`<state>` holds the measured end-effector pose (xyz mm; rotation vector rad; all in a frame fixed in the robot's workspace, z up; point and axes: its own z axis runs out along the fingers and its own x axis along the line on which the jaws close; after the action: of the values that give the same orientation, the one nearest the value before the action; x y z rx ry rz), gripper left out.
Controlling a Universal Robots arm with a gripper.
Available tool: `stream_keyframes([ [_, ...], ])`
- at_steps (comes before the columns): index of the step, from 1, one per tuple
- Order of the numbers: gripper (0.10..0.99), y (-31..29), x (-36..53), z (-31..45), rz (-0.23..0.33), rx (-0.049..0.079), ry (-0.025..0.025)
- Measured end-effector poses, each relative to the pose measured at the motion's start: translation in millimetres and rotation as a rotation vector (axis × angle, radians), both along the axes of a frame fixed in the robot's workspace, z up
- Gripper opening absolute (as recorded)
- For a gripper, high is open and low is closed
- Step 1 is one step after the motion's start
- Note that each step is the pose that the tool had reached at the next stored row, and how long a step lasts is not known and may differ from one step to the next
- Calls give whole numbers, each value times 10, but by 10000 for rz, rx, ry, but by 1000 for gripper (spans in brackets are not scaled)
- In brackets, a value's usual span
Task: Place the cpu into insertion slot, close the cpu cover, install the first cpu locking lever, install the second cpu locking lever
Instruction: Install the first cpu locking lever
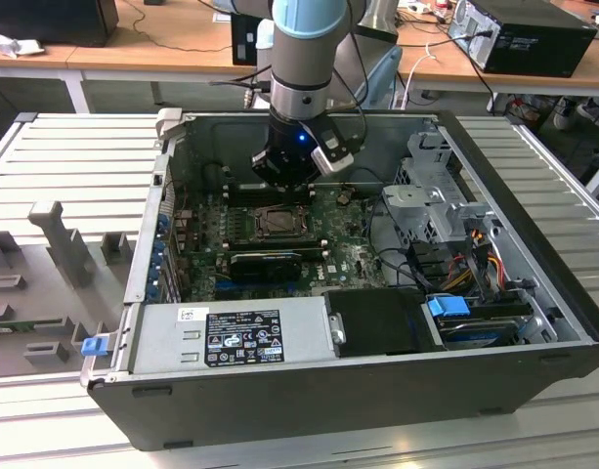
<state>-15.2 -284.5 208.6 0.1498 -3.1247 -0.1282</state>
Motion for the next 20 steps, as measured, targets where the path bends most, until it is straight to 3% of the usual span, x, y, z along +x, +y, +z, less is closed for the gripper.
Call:
stream_keyframes([
  [9,106,0,4,-57,0,-312,0],
  [18,106,22,8,-81,0,-243,0],
  [20,106,27,9,-52,1,-227,-9],
])
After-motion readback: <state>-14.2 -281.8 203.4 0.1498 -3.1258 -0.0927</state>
